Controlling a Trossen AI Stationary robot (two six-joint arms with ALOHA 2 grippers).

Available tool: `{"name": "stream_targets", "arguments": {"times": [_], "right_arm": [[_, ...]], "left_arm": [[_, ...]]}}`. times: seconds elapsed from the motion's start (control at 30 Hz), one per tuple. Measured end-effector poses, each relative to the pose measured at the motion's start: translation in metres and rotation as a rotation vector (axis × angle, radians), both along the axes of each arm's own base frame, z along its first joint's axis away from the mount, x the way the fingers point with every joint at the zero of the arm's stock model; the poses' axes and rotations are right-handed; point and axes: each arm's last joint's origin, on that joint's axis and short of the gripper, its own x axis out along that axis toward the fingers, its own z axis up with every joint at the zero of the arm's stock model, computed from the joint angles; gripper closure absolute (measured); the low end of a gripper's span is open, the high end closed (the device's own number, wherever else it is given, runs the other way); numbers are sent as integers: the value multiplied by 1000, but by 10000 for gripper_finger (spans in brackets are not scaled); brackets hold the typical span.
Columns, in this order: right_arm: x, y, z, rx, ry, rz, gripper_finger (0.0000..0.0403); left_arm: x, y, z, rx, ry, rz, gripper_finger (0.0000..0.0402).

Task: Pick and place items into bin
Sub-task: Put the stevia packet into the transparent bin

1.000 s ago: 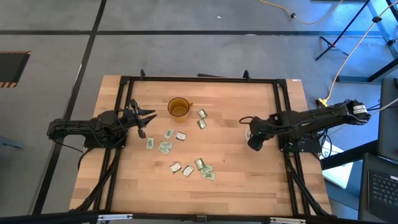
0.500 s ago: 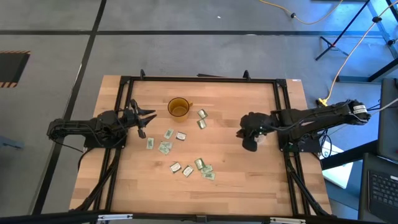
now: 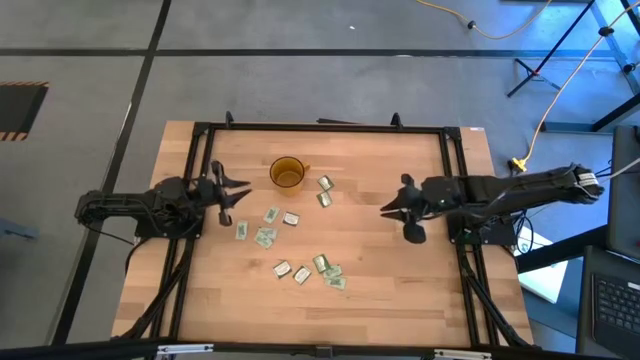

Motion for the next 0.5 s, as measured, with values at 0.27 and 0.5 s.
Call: {"name": "stream_targets", "arguments": {"times": [0.27,0.5], "right_arm": [[-1,0,0,6,-73,0,331],[-1,0,1,6,-75,-1,331]], "left_arm": [[10,-3,-13,-58,210,-5,310],[20,-9,11,-282,474,20,313]]}}
